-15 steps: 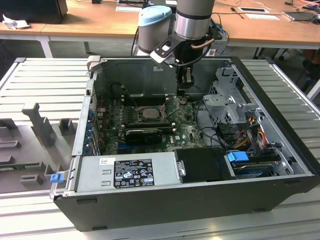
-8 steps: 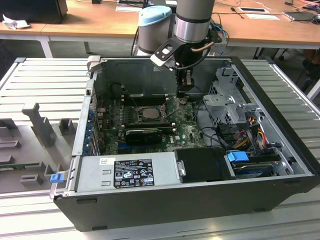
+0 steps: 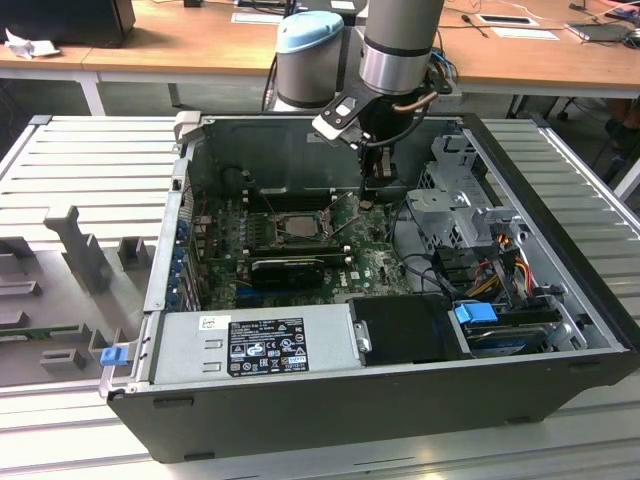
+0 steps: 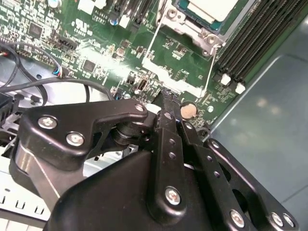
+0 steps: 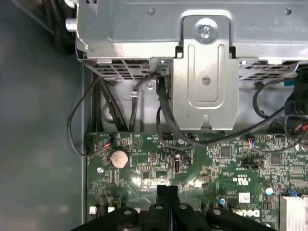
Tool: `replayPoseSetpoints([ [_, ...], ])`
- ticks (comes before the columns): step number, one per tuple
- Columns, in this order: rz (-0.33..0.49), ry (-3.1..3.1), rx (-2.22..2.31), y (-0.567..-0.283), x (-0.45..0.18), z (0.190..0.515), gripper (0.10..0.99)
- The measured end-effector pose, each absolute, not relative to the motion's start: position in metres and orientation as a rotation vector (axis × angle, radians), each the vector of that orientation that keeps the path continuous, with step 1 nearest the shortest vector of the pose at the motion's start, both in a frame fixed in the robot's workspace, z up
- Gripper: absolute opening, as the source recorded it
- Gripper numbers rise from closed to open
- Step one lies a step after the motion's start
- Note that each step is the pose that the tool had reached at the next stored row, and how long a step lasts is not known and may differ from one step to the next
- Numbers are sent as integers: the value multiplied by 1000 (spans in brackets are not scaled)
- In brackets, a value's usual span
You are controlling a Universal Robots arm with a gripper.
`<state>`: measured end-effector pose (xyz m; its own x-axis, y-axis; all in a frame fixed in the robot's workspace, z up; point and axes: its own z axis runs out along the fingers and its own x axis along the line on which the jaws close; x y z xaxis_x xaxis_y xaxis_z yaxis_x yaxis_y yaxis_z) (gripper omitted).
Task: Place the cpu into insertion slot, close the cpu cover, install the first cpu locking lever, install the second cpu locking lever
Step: 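Close the cpu cover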
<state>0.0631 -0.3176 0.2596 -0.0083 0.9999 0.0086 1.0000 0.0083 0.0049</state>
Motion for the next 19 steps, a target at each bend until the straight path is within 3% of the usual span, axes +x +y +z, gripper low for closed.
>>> replayPoseSetpoints([
  [7, -9, -2269, -2164, -318, 68, 248, 106],
  [11, 63, -2236, -2127, -318, 67, 250, 106],
  [19, 64, -2238, -2121, -318, 52, 250, 106],
])
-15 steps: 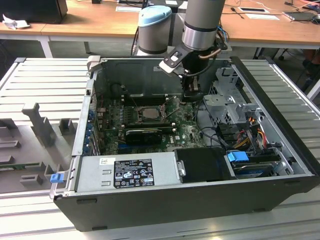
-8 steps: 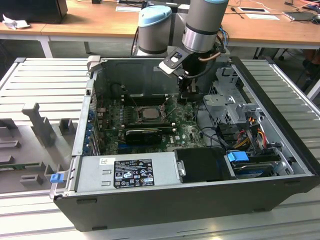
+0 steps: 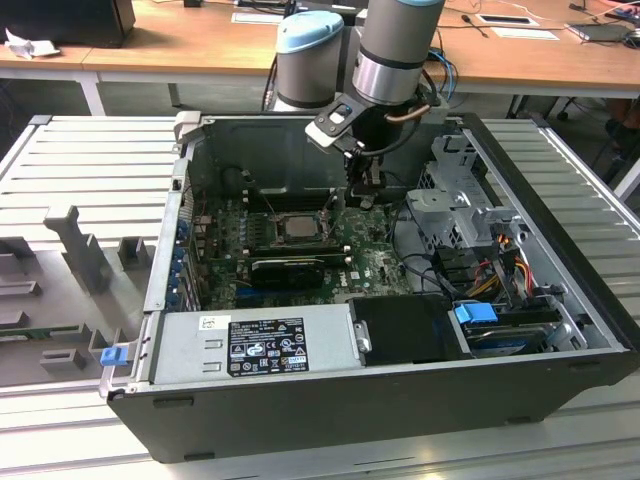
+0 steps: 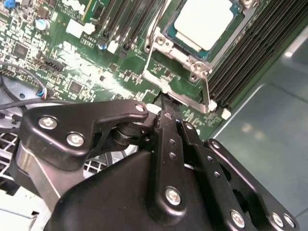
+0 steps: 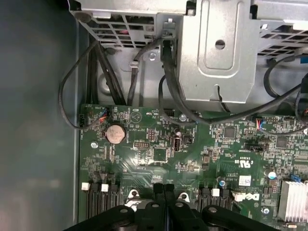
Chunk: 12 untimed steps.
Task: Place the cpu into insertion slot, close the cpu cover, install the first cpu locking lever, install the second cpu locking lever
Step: 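Close the cpu cover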
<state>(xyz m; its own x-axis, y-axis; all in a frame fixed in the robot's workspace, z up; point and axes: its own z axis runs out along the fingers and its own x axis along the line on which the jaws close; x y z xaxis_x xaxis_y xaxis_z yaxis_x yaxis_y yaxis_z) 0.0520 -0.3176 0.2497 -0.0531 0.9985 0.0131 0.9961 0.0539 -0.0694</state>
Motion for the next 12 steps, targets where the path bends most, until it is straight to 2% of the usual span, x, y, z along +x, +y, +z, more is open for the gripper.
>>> replayPoseSetpoints([
  [12, 42, -2250, -2127, -318, 22, 246, 106],
])
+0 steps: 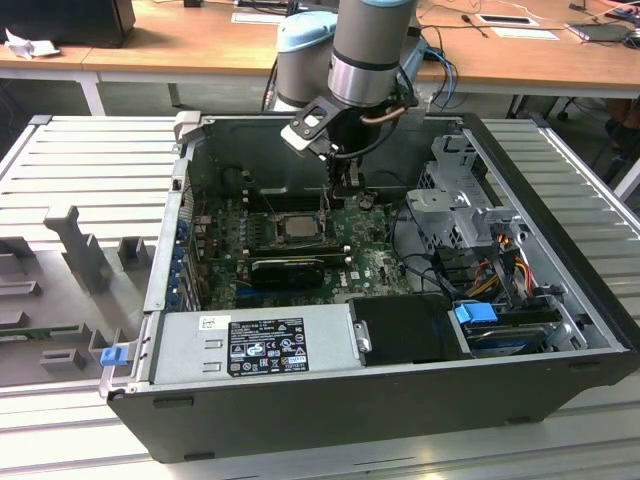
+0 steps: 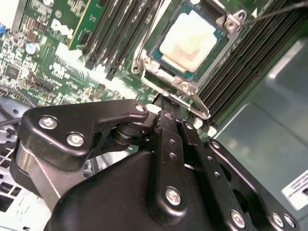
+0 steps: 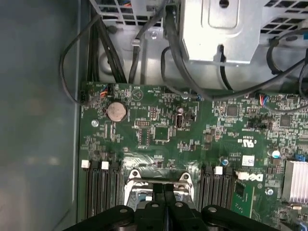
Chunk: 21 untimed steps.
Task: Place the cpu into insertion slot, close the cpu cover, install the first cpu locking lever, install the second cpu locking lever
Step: 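Close the cpu cover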
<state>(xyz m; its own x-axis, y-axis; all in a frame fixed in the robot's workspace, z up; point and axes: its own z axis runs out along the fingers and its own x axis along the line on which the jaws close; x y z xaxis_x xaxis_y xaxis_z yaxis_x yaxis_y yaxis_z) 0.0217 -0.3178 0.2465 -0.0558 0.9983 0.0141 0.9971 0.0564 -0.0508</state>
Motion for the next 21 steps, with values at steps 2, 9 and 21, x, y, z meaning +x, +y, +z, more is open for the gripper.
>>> replayPoseSetpoints([
  [2, 40, -2251, -2127, -318, 17, 244, 106],
  [9, 39, -2258, -2122, -318, 2, 231, 106],
  [21, -13, -2311, -2118, -318, -25, 224, 106],
])
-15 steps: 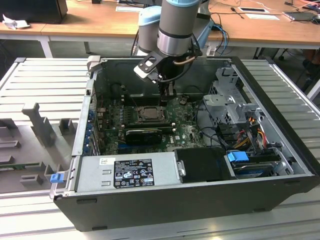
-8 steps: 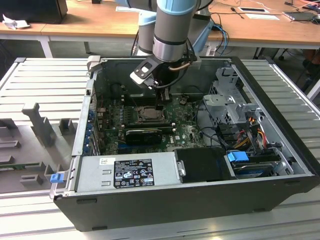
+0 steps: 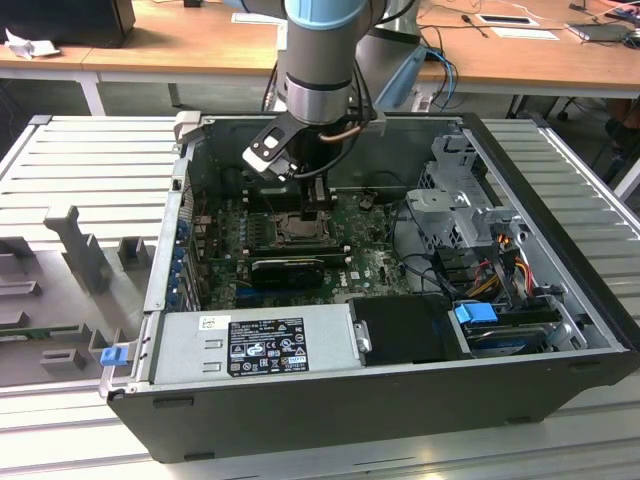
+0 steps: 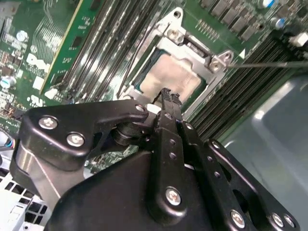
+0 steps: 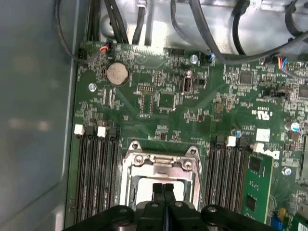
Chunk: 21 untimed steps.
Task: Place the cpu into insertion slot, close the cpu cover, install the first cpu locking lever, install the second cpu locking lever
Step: 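Close the cpu cover, then install the first cpu locking lever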
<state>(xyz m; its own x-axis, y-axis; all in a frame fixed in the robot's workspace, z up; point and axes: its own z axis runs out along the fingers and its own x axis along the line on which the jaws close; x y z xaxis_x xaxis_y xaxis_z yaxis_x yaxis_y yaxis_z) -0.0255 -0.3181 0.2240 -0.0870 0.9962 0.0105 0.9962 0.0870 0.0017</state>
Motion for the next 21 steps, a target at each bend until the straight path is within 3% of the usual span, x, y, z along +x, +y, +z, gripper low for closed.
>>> replayPoseSetpoints([
  [21, -14, -2311, -2118, -318, -32, 228, 106],
])
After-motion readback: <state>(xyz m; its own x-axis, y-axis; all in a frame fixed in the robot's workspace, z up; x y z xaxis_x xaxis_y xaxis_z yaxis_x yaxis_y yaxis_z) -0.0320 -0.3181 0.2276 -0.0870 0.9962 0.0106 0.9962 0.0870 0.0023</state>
